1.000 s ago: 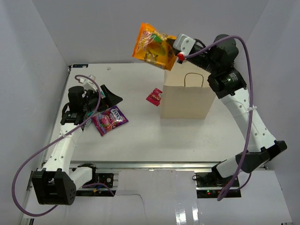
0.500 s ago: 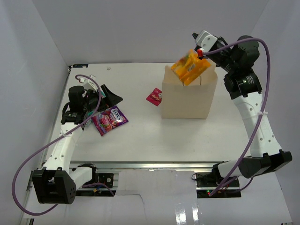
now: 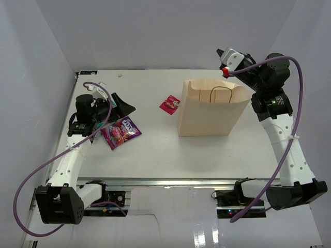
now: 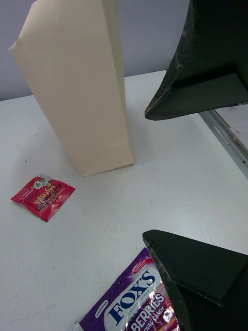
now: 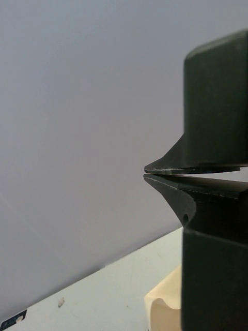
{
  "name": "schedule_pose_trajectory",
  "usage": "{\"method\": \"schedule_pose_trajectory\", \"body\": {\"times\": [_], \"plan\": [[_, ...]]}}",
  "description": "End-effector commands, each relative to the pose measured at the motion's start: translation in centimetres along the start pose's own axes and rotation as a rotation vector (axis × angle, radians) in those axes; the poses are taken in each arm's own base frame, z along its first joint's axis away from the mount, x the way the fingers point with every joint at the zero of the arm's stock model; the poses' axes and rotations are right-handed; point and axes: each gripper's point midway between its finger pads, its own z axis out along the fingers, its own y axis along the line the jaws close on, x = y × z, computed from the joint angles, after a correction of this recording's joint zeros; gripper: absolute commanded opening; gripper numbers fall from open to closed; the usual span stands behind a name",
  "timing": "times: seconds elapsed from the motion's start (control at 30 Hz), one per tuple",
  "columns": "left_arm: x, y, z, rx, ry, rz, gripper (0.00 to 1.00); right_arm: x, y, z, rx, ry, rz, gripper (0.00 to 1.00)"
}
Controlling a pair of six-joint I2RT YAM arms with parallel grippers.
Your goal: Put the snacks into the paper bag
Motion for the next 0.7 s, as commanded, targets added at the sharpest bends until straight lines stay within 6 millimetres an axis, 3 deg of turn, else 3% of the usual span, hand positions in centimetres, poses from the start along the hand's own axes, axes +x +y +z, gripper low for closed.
{"method": "schedule_pose_trajectory", "body": {"times": [0.0,0.07,0.13,0.17,0.2,0.23,0.27,0.3,0.33,0.37,0.4,0.43,0.53,0.57,0.63,0.67], "plan": [[-0.9,-1.1,-0.2,0.034,-0.019,0.033,0.98,-0.1,0.1,-0.3,0.0,-0.005,0.034,0.08],[-0.9,-1.1,-0.2,0.034,-0.018,0.034,0.98,0.2,1.1,-0.3,-0.03,0.001,0.092,0.11],[-0.7,-0.9,-0.1,0.031,-0.013,0.03,0.98,-0.2,2.8,-0.2,-0.102,-0.025,0.184,0.2],[-0.5,-0.7,0.0,0.03,-0.009,0.027,0.98,-0.1,3.9,-0.3,-0.145,-0.023,0.242,0.34],[-0.5,-0.7,0.0,0.031,-0.008,0.027,0.98,0.3,4.4,0.2,-0.155,-0.001,0.339,0.41],[-0.5,-0.7,0.1,0.032,-0.006,0.027,0.98,1.0,4.5,0.5,-0.15,0.028,0.388,0.55],[-0.4,-0.6,0.1,0.03,-0.003,0.024,0.98,2.4,4.0,0.7,-0.109,0.094,0.423,0.6],[-0.4,-0.5,0.1,0.027,-0.005,0.025,0.98,5.2,4.7,1.3,-0.111,0.183,0.481,0.66],[-0.4,-0.6,0.1,0.028,-0.004,0.027,0.98,6.1,3.4,1.3,-0.074,0.217,0.477,0.74],[-0.3,-0.5,0.1,0.026,-0.002,0.027,0.98,7.2,3.2,1.3,-0.071,0.244,0.483,0.76],[-0.3,-0.4,0.2,0.025,-0.001,0.026,0.98,9.7,3.7,0.9,-0.102,0.299,0.521,0.78],[-0.3,-0.4,0.2,0.025,0.0,0.028,0.98,9.4,2.8,1.0,-0.125,0.285,0.468,0.8],[-0.3,-0.1,0.4,0.018,0.003,0.033,0.98,10.3,4.7,0.6,-0.276,0.29,0.369,0.84],[-0.2,0.0,0.4,0.014,0.005,0.032,0.98,9.3,4.5,0.5,-0.308,0.258,0.326,0.84],[0.0,0.3,0.6,0.005,0.012,0.035,0.98,9.9,5.3,0.0,-0.381,0.269,0.257,0.85],[0.0,0.4,0.6,0.004,0.014,0.033,0.98,9.5,4.5,0.3,-0.39,0.259,0.22,0.86]]}}
